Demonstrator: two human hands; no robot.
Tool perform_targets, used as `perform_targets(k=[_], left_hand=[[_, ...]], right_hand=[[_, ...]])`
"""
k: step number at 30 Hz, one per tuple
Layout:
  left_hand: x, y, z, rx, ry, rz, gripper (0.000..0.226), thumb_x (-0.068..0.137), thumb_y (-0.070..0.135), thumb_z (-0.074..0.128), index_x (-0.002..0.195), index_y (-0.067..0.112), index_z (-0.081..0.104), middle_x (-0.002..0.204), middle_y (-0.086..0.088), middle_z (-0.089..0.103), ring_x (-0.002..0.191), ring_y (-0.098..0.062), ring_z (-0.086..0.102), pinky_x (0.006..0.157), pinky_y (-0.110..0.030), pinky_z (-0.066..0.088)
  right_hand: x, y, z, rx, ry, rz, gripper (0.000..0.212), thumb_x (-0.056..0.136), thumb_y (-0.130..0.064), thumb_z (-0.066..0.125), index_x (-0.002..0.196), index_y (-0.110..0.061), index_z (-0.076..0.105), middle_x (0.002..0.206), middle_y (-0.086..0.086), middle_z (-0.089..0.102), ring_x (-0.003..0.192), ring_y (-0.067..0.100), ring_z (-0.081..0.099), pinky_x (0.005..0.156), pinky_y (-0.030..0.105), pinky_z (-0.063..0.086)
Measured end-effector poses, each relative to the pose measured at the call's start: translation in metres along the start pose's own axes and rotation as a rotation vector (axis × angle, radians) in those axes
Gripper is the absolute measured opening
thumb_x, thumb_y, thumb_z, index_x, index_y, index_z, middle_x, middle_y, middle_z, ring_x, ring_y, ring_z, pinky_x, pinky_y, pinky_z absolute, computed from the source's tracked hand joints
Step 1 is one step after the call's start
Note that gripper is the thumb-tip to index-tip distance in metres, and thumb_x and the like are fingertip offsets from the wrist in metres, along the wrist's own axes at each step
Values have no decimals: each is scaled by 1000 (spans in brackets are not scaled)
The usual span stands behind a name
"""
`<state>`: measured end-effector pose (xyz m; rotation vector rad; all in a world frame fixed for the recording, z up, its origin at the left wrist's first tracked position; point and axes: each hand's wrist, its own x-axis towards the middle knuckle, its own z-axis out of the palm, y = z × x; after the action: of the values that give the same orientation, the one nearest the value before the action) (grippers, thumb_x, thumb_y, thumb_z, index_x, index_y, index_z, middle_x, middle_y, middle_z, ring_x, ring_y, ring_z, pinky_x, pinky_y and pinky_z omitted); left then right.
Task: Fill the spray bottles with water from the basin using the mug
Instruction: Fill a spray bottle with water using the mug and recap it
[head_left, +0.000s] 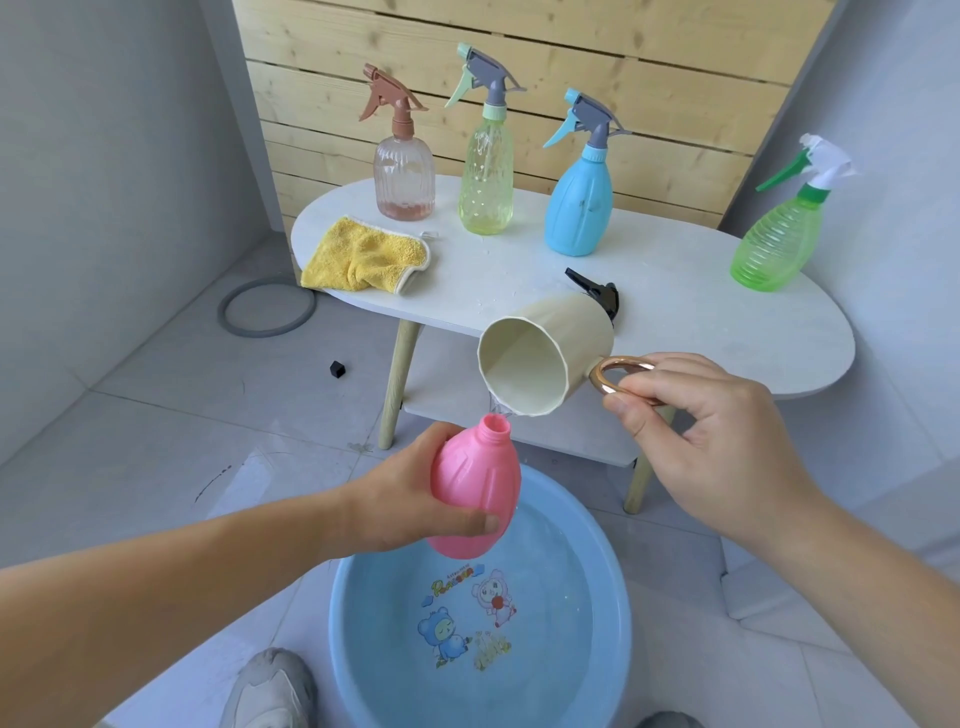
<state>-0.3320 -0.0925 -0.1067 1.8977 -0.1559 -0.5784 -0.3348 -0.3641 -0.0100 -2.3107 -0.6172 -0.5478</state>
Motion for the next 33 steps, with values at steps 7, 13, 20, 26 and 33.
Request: perform_targets(k=[7, 13, 20, 26, 33], left_hand=[[1, 0, 1, -6, -6, 0, 96, 53, 52, 91, 136, 38, 45, 124, 7, 64, 111, -15, 68, 90, -37, 64], [1, 1, 1, 7, -9, -4, 91, 59, 45, 92, 137, 37, 45, 124, 6, 64, 111, -15, 68, 90, -38, 64], [2, 1, 1, -1, -15, -4, 93, 57, 48, 92, 137, 36, 45, 124, 6, 64, 112, -16, 68, 91, -38, 64], [2, 1, 1, 1, -18, -7, 95, 56, 50, 92, 137, 37, 45, 124, 7, 64, 112, -16, 68, 91, -39, 64], [0, 2, 1, 1, -15, -8, 92, 58, 46, 92, 137, 37, 46, 124, 7, 65, 111, -15, 69, 90, -37, 64]], right_hand=[[1, 3, 0, -43, 20, -57, 30, 92, -33, 57, 77, -11, 71, 75, -1, 65, 96, 12, 62, 84, 24, 46], [1, 5, -1, -78, 29, -111, 27, 93, -30, 57, 77, -11, 70, 78, -16, 61, 102, 11, 61, 88, 22, 46], [1, 6, 1, -129, 44, -159, 25, 93, -28, 57, 80, -11, 71, 74, -4, 63, 103, 19, 62, 90, 25, 46], [0, 7, 1, -184, 28, -193, 28, 93, -29, 56, 79, -11, 72, 73, -3, 62, 107, 19, 59, 92, 20, 44], [1, 4, 1, -211, 38, -266, 26, 95, -25, 57, 82, -9, 74, 75, -1, 62, 108, 28, 60, 94, 32, 49]])
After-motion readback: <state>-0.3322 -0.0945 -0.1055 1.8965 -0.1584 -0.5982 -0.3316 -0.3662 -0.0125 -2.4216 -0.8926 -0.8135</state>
